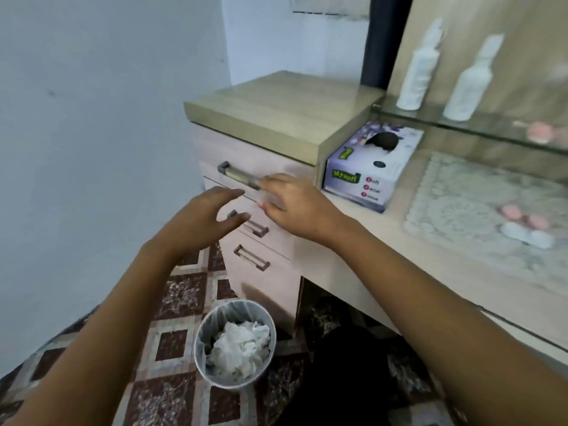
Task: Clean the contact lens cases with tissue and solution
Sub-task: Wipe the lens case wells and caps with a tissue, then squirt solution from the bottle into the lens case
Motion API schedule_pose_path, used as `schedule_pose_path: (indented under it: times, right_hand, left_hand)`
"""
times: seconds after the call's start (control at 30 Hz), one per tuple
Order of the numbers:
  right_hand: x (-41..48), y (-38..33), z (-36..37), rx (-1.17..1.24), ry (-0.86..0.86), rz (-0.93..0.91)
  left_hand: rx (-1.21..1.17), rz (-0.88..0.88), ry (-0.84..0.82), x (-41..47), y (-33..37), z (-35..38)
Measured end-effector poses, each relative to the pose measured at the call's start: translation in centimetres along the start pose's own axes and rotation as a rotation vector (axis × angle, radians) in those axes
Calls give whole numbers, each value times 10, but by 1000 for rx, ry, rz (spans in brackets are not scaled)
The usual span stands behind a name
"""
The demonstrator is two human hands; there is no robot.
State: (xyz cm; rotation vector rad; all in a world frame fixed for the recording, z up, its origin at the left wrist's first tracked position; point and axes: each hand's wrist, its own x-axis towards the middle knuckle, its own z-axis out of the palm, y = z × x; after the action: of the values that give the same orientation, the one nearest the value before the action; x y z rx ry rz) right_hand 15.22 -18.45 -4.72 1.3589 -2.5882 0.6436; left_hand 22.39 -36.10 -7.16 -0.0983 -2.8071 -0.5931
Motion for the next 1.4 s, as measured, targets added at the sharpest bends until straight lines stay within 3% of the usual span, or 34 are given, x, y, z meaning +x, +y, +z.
schedule_pose_path:
  times: [0.3,0.57,0.97,1.23,1.4]
  right_hand:
    - [-85,55,-90,-116,175,183]
    - [-179,107,-141,-227,219,448]
    - [-265,160,-158,-228,235,730]
    - [-265,179,-129,-174,360,769]
    - [-258,192,-116,-232,331,820]
  left_hand:
    - [-108,280,38,51,119,18]
    - [-182,519,-75,89,220,70]
    - [-190,569,-298,133,292,154]
    - [-174,582,-291,146,293,180]
    - [-181,568,-254,150,290,190]
